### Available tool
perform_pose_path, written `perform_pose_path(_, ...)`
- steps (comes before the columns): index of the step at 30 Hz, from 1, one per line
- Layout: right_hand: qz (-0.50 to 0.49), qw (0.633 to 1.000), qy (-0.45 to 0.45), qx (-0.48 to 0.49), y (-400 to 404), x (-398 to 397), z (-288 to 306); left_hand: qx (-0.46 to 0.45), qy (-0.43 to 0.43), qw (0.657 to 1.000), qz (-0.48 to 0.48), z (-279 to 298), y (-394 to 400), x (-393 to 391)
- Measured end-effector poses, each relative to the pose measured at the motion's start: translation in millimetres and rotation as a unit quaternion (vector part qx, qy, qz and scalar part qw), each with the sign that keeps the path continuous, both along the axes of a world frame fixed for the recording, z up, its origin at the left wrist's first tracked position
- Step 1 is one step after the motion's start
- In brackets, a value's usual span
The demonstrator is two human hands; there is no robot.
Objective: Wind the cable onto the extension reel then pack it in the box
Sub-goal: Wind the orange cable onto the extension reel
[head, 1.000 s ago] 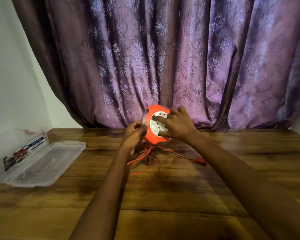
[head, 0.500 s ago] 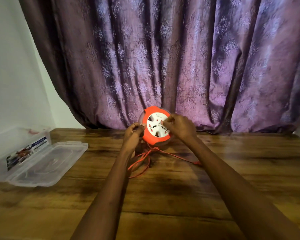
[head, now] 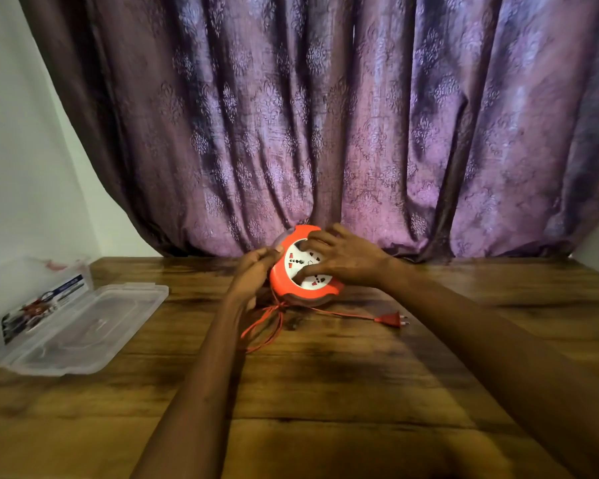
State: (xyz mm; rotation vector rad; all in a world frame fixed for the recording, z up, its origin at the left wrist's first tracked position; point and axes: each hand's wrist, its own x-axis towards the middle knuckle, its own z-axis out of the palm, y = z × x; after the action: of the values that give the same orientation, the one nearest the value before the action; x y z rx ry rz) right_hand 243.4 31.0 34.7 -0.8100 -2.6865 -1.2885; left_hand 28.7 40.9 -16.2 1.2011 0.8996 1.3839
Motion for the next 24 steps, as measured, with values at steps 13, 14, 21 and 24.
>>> perform_pose_path(13,-0.224,0.573,0.701,-0.361,-2,-36,1,0.044,0.043,0.998,0.015,-4,-2,22)
perform_pose_path(14,-0.201,0.521,0.726,-0.4,1,-34,-2,0.045,0.041,0.998,0.02,-5,-2,22)
perform_pose_path(21,-0.168,0.739,0.614,-0.222,8,-15,-16,0.021,-0.017,0.999,0.044,-3,1,10)
perform_pose_path(24,-0.033,0.893,0.422,-0.152,7,-4,-16,0.028,-0.029,0.998,0.054,0,2,7)
